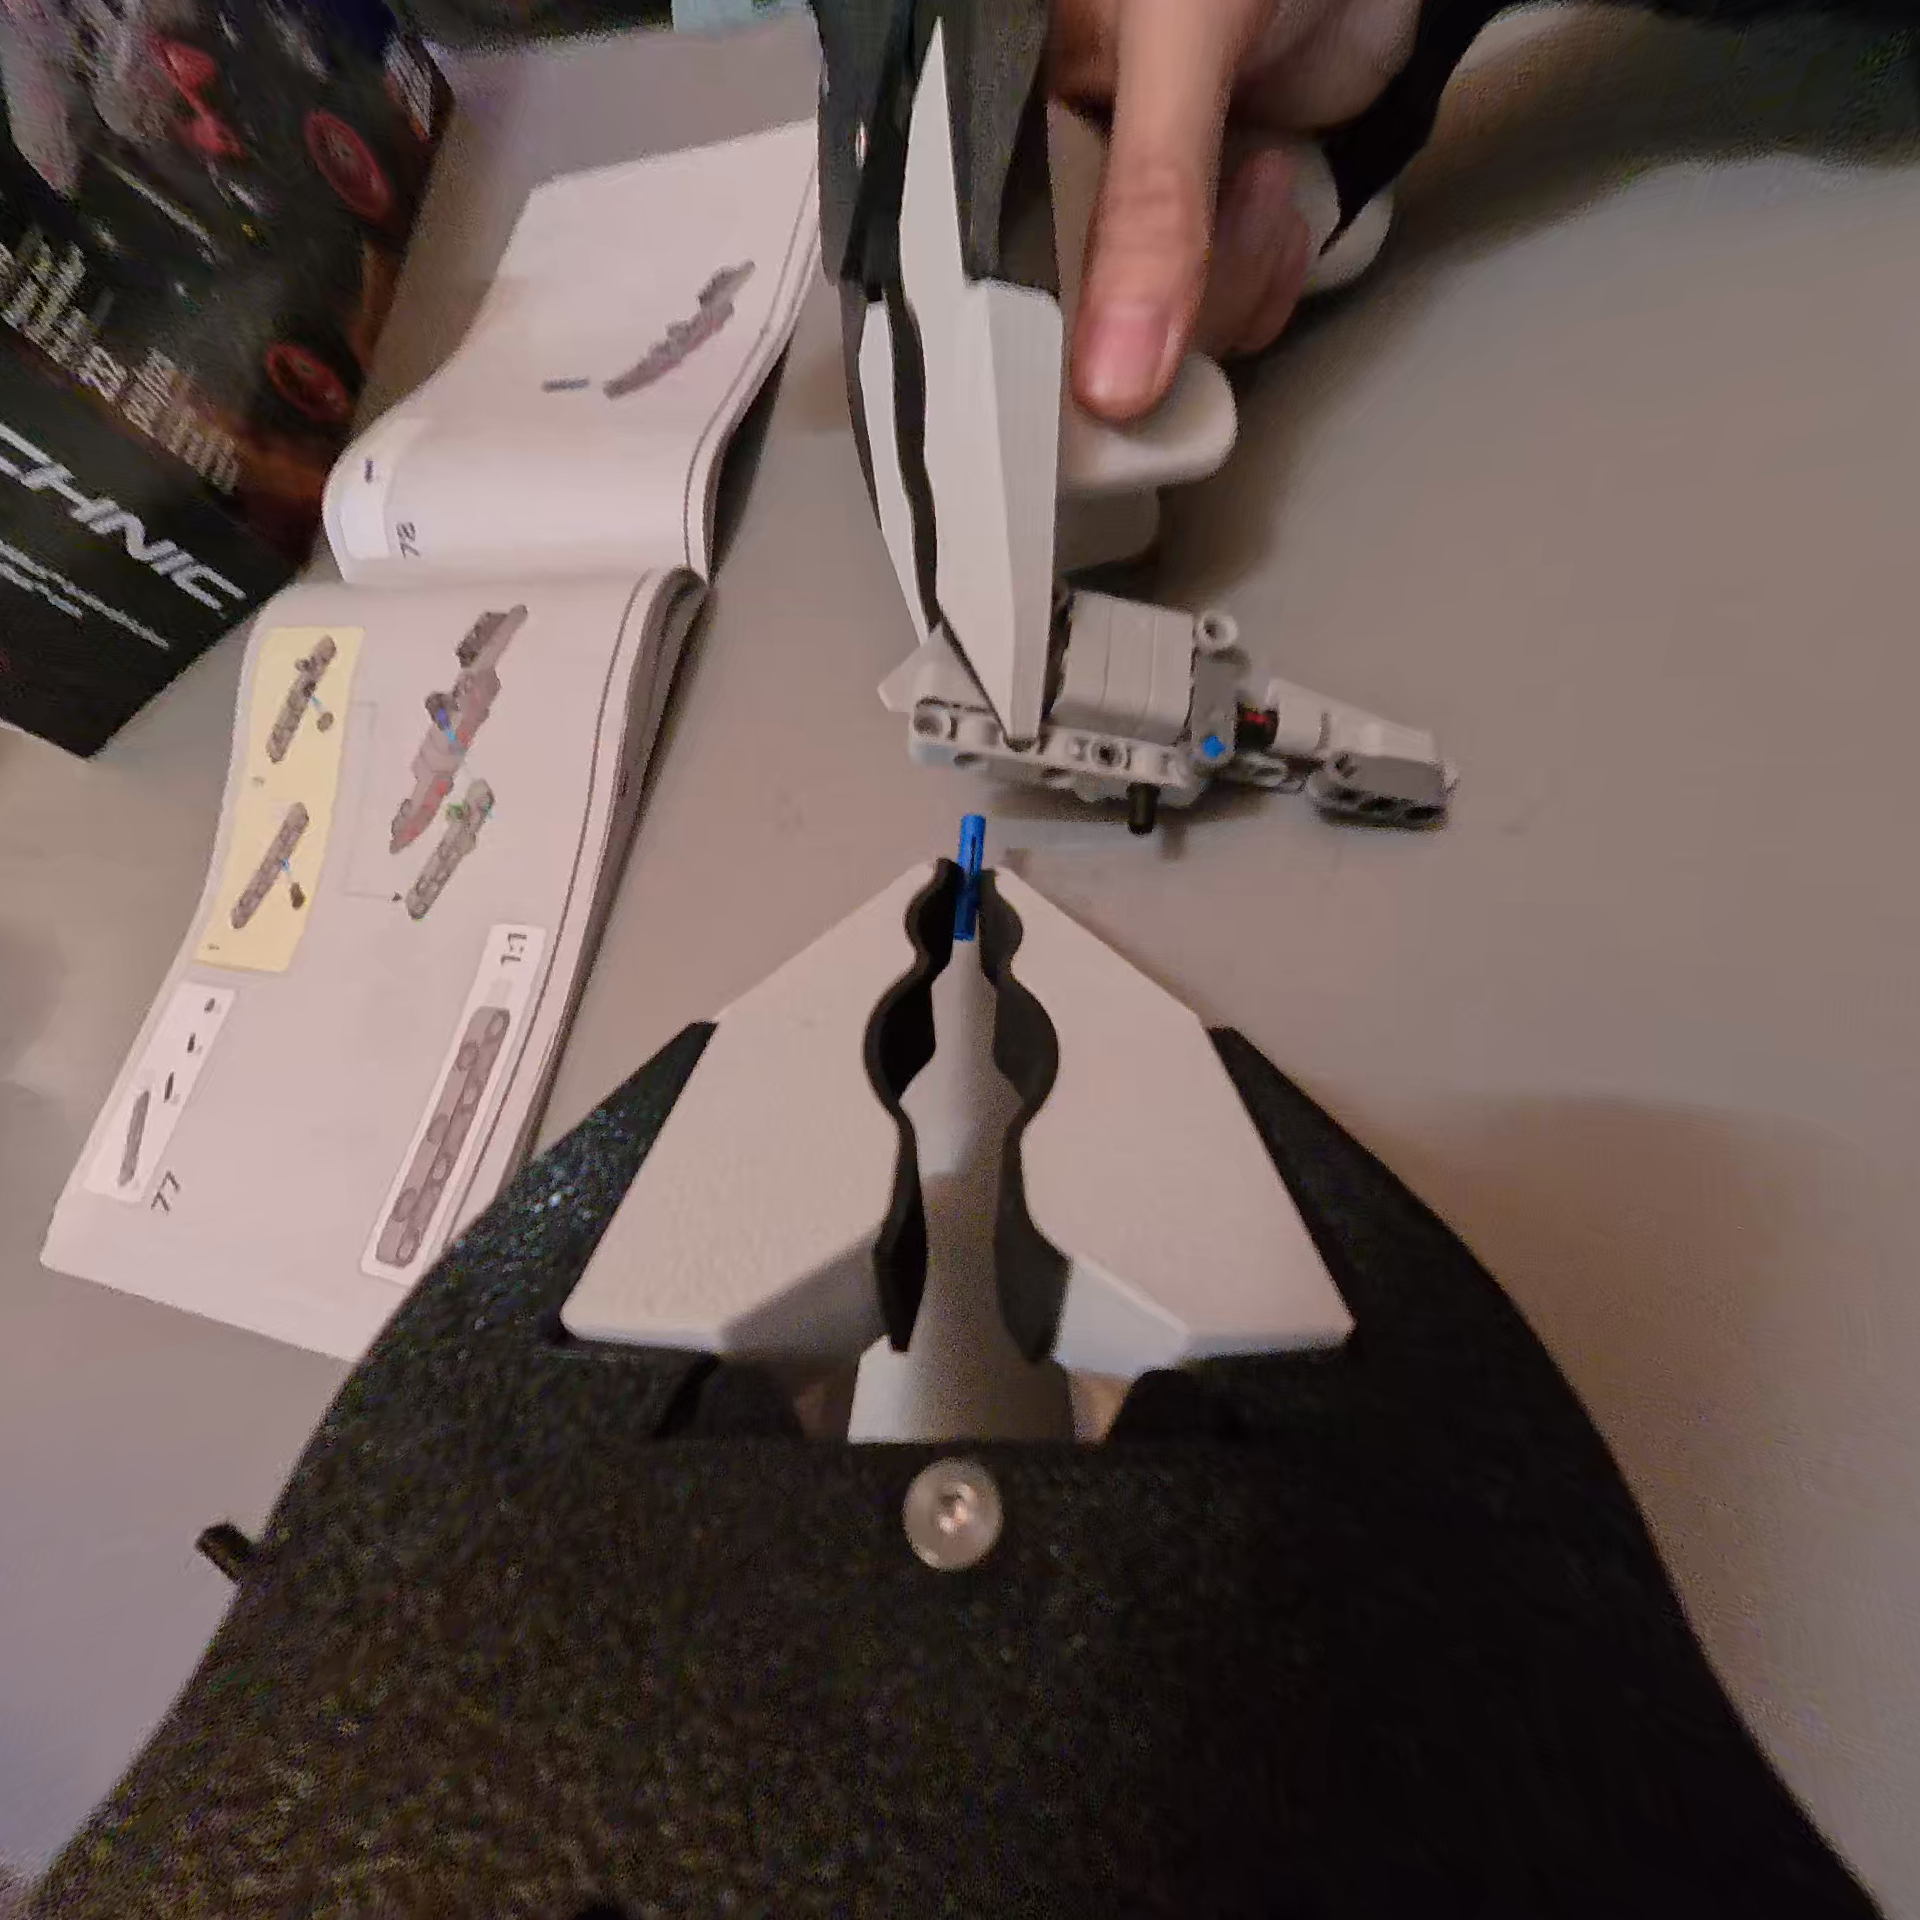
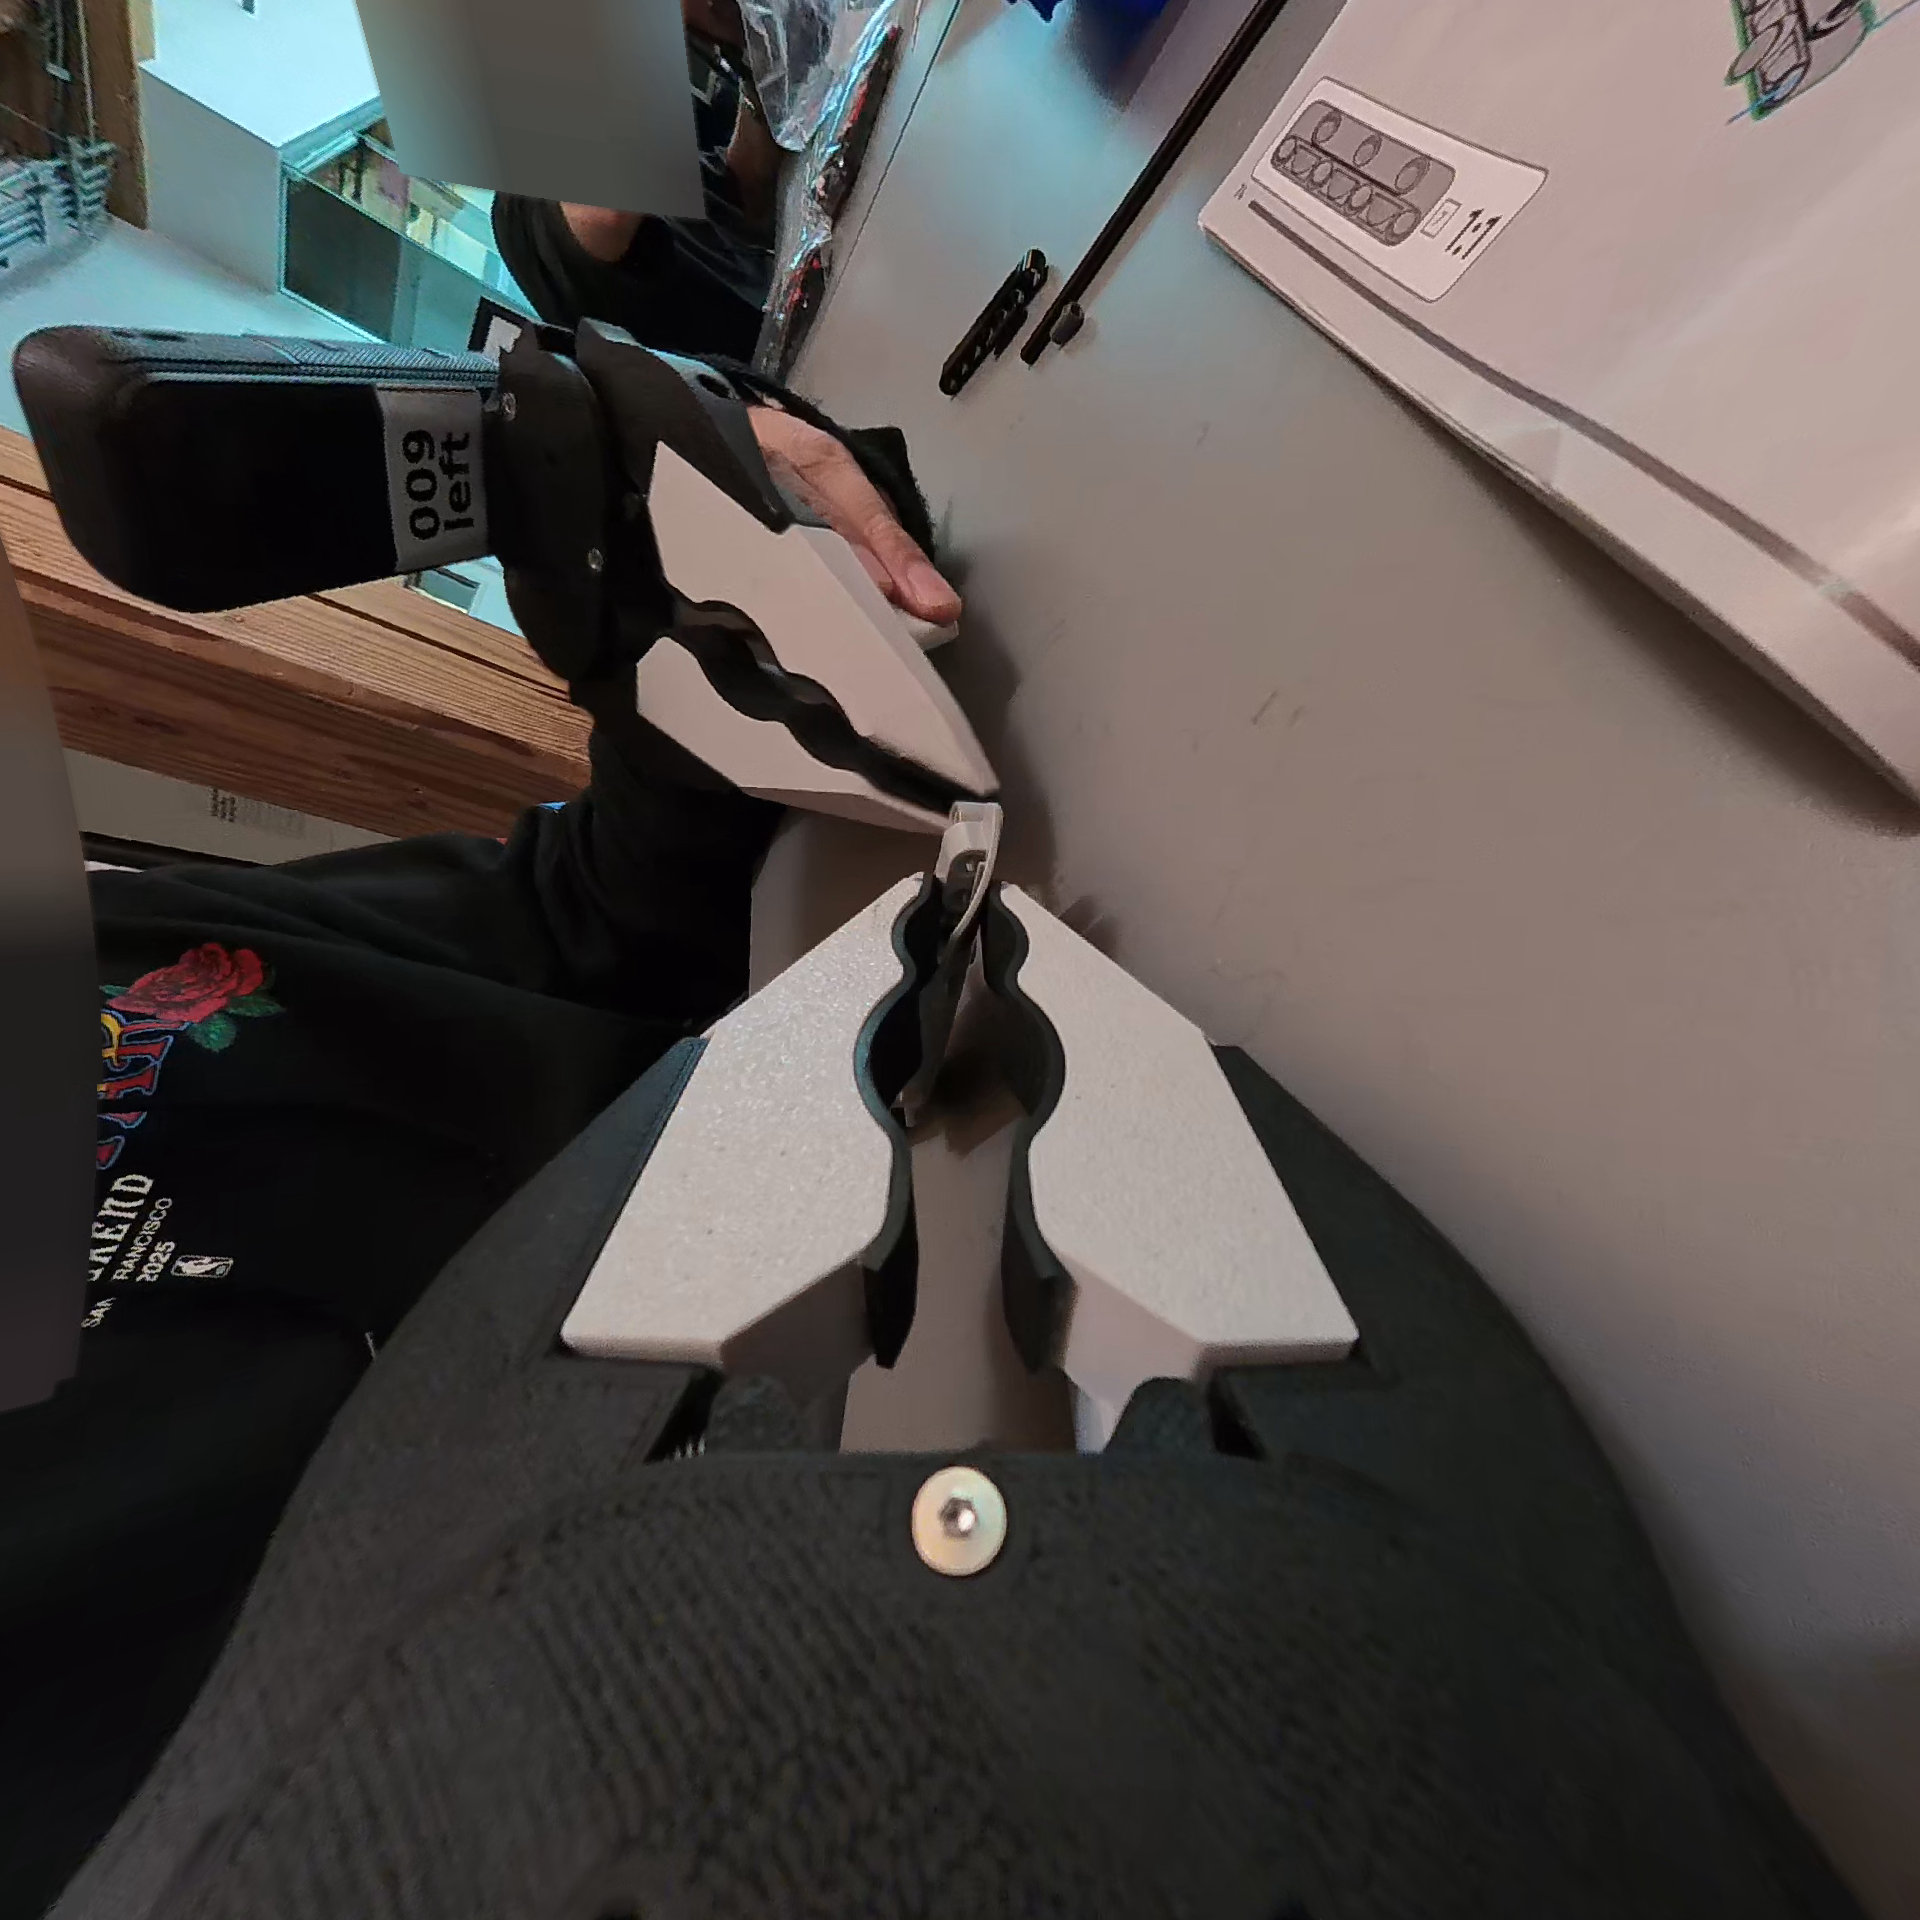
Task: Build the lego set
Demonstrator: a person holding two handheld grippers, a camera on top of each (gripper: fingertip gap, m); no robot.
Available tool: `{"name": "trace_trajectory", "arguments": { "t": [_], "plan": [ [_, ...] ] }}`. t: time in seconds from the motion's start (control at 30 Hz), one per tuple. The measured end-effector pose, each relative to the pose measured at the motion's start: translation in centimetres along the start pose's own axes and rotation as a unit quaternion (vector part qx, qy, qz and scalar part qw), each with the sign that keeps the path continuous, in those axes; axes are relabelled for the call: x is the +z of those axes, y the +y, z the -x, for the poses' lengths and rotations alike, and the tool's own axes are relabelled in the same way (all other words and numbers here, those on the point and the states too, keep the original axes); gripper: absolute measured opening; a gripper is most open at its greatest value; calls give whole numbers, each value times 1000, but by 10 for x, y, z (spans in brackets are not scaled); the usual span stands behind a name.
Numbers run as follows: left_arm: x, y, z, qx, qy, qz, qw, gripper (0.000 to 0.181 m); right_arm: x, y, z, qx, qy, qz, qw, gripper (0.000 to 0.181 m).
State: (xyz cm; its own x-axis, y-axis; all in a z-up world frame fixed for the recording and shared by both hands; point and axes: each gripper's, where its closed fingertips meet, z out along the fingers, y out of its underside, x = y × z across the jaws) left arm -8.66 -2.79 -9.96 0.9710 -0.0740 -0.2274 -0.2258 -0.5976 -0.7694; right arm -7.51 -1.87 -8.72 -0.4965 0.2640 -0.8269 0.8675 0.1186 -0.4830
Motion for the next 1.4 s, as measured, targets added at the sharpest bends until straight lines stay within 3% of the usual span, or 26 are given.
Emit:
{"name": "trace_trajectory", "arguments": {
  "t": [0.03,0.4,0.63,0.77,0.83,1.4],
  "plan": [
    [0,4,-3,-4,12,10,1000,1,0,0,0,1,-1,0,1000,6],
    [1,15,-7,-110,82,38,990,2,-1,0,1,1,-5,-3,1000,6],
    [1,14,-7,-63,52,39,996,2,-1,0,0,5,-5,-2,1000,6],
    [-1,6,4,-36,-1,13,999,2,-1,0,0,2,-4,-3,1000,6],
    [-3,-1,5,-36,-2,-10,999,2,-1,-1,0,4,-2,-6,1000,6],
    [0,-8,2,20,-22,-13,999,2,2,0,-4,34,-6,13,999,6]
  ]
}}
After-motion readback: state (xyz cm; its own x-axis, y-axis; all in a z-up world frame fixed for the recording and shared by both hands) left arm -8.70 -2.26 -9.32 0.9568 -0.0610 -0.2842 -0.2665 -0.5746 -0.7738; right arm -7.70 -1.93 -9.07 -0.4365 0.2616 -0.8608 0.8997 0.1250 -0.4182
